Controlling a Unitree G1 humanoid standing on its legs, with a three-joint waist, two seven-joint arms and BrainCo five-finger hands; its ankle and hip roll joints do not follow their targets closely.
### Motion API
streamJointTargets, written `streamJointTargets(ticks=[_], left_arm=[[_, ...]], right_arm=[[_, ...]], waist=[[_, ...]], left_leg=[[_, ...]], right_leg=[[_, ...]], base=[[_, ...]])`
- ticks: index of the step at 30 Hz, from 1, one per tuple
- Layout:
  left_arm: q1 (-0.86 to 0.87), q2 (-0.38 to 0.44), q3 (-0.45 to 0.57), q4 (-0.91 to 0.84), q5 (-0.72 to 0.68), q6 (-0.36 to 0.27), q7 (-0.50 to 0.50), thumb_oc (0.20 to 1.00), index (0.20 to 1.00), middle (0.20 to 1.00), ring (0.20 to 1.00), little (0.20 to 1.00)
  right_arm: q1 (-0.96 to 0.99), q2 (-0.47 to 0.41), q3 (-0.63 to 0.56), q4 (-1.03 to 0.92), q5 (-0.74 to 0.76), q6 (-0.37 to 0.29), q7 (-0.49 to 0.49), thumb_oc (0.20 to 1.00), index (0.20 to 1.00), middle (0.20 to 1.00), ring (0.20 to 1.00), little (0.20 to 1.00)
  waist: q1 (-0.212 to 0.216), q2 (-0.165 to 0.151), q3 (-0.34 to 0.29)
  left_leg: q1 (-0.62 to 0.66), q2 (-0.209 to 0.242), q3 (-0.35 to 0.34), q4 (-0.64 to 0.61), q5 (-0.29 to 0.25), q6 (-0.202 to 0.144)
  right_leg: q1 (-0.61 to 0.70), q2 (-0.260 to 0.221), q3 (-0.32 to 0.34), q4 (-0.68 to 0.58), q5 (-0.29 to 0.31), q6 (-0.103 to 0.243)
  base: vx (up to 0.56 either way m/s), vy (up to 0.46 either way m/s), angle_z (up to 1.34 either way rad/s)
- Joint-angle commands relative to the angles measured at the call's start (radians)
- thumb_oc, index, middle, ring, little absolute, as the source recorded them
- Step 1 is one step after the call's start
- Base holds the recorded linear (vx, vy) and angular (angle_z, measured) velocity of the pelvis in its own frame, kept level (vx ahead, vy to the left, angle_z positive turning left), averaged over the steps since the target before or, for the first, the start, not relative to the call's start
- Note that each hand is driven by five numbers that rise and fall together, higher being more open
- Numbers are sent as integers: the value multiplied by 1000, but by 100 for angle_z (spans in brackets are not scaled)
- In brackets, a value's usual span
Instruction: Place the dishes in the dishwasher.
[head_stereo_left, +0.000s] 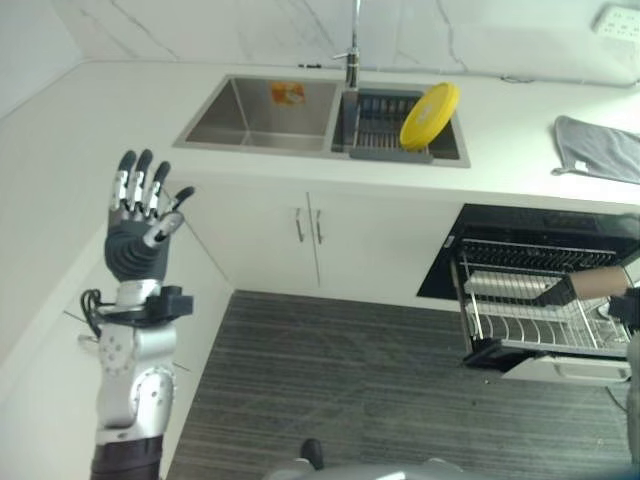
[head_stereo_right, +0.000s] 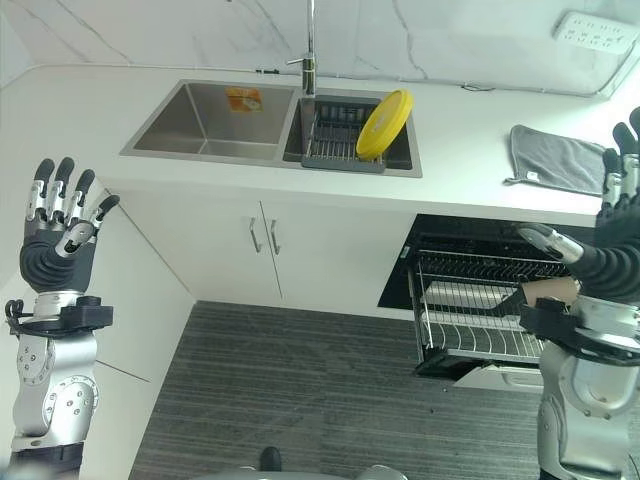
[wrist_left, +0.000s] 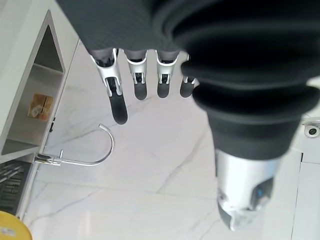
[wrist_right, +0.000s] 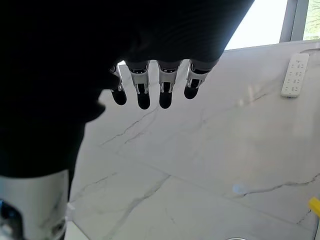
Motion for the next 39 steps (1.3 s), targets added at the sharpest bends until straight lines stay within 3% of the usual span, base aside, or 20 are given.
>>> streamJointTargets(ticks=[1,4,8,11,16,24,39], left_arm=[[-25,44,35,-70,-14,-14,-16,1000,1000,1000,1000,1000],[-17,29,24,-72,-18,-18,-17,1000,1000,1000,1000,1000],[-8,12,1,-80,-6,-23,-23,1000,1000,1000,1000,1000],[-8,11,-14,-88,13,-34,-28,1000,1000,1000,1000,1000],[-3,23,-11,-103,9,-50,1,1000,1000,1000,1000,1000],[-4,30,7,-105,-16,-60,30,1000,1000,1000,1000,1000],[5,31,20,-104,-38,-56,-24,1000,1000,1000,1000,1000]], right_arm=[[5,-66,-32,32,-17,-20,-39,1000,1000,1000,1000,1000],[8,-91,-57,48,11,-26,-29,1000,1000,1000,1000,1000],[46,-99,-88,60,54,-62,-27,1000,1000,1000,1000,1000],[71,-91,-92,52,62,-90,-40,1000,1000,1000,1000,1000],[46,-98,-67,34,63,-88,-69,1000,1000,1000,1000,1000],[15,-94,-32,29,38,-79,-95,1000,1000,1000,1000,1000],[39,-72,-43,17,38,-79,-107,1000,1000,1000,1000,1000]], waist=[[-16,8,-17],[-20,-3,-8],[-54,-11,-4],[-78,-12,-4],[-72,-4,-25],[-72,16,-48],[-94,25,-59]], left_leg=[[-19,12,-73,-1,-81,-42],[-9,11,-66,-1,-87,-45],[5,1,-74,-1,-104,-41],[17,-19,-90,-1,-118,-25],[38,-40,-100,-1,-138,-18],[58,-39,-81,-1,-150,-17],[74,-26,-57,-1,-158,-21]], right_leg=[[58,178,17,-60,-87,-56],[48,221,2,-116,-106,-60],[39,300,81,-275,-122,-71],[33,324,152,-314,-99,-69],[70,335,169,-384,-83,-76],[88,336,174,-387,-92,-82],[104,363,191,-387,-116,-101]], base=[[74,86,4],[78,38,-4],[100,-23,-5],[90,-36,22],[73,-49,25],[47,-48,4],[44,-86,-1]])
